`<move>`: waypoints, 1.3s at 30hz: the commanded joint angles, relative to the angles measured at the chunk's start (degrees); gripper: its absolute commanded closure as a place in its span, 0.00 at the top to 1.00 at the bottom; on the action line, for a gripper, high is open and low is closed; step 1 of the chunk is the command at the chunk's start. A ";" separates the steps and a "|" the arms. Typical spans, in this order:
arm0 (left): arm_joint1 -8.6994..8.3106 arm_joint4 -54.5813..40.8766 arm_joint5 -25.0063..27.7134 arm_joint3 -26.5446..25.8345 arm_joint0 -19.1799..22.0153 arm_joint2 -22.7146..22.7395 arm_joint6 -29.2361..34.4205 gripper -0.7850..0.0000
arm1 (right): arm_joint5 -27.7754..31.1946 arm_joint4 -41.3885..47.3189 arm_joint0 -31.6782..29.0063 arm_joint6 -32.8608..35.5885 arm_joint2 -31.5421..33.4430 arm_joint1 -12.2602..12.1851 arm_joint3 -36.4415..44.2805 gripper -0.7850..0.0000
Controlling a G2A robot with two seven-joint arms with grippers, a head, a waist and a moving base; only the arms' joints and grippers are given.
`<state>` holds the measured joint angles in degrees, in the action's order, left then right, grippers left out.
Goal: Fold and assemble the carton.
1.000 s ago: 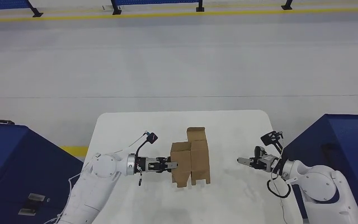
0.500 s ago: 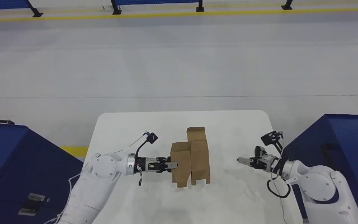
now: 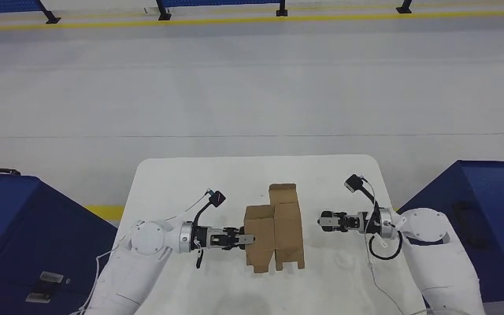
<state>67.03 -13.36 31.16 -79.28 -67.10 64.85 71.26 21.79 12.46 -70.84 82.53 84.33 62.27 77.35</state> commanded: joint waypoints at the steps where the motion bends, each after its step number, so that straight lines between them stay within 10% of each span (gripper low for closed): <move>1: -0.11 0.47 0.22 -0.33 -0.31 -0.16 -0.70 0.00 | -1.45 3.05 3.44 1.44 -5.10 -0.03 -3.05 1.00; 7: -0.35 0.94 0.41 -0.77 -0.88 -0.79 -2.10 0.00 | 0.53 4.71 7.64 -0.53 -15.66 -0.69 -5.60 1.00; 9: -0.44 0.93 0.51 -1.05 -1.04 -0.88 -2.54 0.00 | 1.72 5.08 8.27 -1.73 -18.29 -1.04 -5.82 0.85; 10: -0.49 0.91 0.55 -1.18 -1.13 -0.88 -2.77 0.00 | 2.33 5.40 8.53 -2.34 -19.39 -1.26 -5.91 0.74; 13: -0.65 0.63 0.64 -1.56 -1.37 -0.86 -3.27 0.00 | 4.04 6.91 9.11 -4.04 -22.01 -2.02 -5.82 0.00; 24: -1.12 -3.84 0.02 -0.96 -1.26 -1.64 -0.87 0.00 | 6.83 12.43 8.81 -7.15 -24.77 -4.85 -4.03 0.00; 25: -1.15 -4.48 -0.12 -0.72 -1.05 -1.72 -0.44 0.15 | 6.50 12.61 8.44 -7.77 -24.90 -4.80 -3.40 0.00; 26: -1.17 -5.02 -0.07 -0.58 -0.94 -1.74 -0.45 1.00 | 6.48 12.87 8.18 -8.11 -24.78 -4.82 -3.06 0.00; 39: -4.25 -13.76 0.06 1.02 -4.42 7.40 1.81 1.00 | 4.89 15.91 7.14 -6.89 -21.07 -5.75 -2.80 0.00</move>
<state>62.90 -26.75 31.38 -79.00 -71.47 71.79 72.91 26.67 28.36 -63.70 75.64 63.25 56.52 74.55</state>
